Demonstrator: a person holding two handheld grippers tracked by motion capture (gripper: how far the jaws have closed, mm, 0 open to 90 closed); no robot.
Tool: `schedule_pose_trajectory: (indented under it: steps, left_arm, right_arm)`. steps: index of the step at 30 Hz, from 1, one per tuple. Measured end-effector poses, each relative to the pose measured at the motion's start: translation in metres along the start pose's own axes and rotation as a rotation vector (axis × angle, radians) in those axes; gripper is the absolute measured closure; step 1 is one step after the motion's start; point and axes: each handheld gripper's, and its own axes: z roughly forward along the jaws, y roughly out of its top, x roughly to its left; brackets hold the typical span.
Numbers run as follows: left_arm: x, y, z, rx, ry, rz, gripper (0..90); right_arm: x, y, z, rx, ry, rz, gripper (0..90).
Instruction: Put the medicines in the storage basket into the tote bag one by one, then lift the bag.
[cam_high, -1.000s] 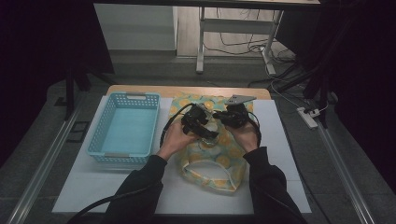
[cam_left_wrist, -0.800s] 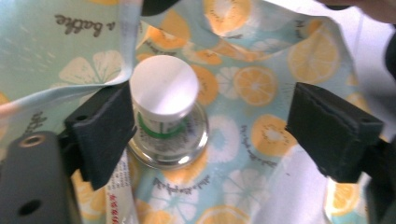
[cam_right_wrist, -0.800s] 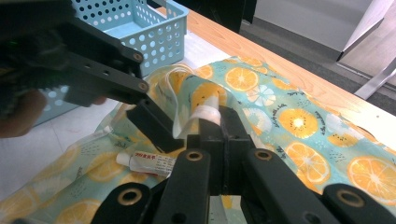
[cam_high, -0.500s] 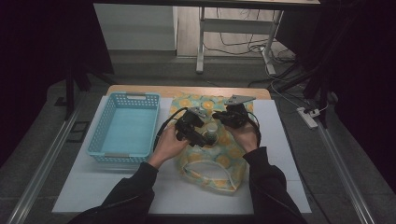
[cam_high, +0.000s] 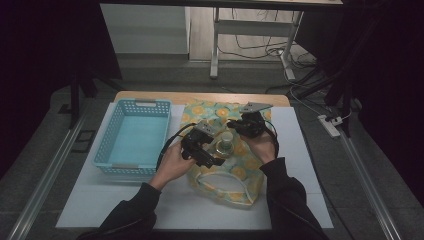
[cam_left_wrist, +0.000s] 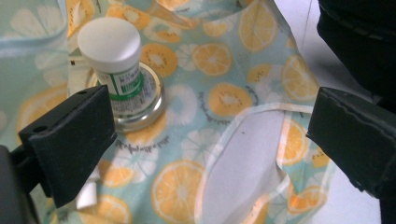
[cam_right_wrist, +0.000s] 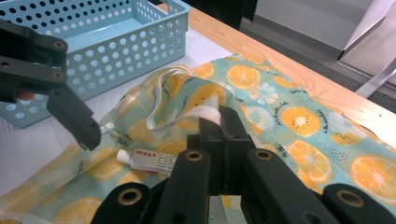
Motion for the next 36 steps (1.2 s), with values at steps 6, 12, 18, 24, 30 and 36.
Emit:
schedule_pose_trajectory:
  steps: [6, 12, 18, 24, 30, 36]
  left_arm:
    - [-0.004, -0.010, -0.001, -0.001, 0.009, 0.009, 0.7]
    - [-0.005, -0.019, -0.001, -0.004, 0.011, -0.006, 0.0]
    - [-0.005, -0.025, 0.002, -0.001, 0.013, -0.026, 0.0]
    - [-0.006, -0.028, 0.009, -0.002, 0.025, -0.029, 0.0]
    - [-0.005, -0.035, 0.022, 0.045, 0.051, -0.028, 0.0]
    - [-0.003, -0.042, 0.036, 0.083, 0.063, -0.031, 0.6]
  right_arm:
    - [0.000, 0.000, 0.000, 0.000, 0.000, -0.001, 89.8]
    - [0.000, 0.000, -0.001, 0.001, -0.001, 0.002, 89.8]
    - [0.000, -0.001, 0.000, 0.001, -0.001, 0.004, 89.8]
    - [0.002, 0.000, 0.000, 0.001, 0.002, 0.001, 89.8]
    - [0.003, 0.000, -0.001, -0.002, 0.002, -0.001, 89.8]
    - [0.002, 0.000, -0.001, -0.003, 0.004, 0.000, 89.8]
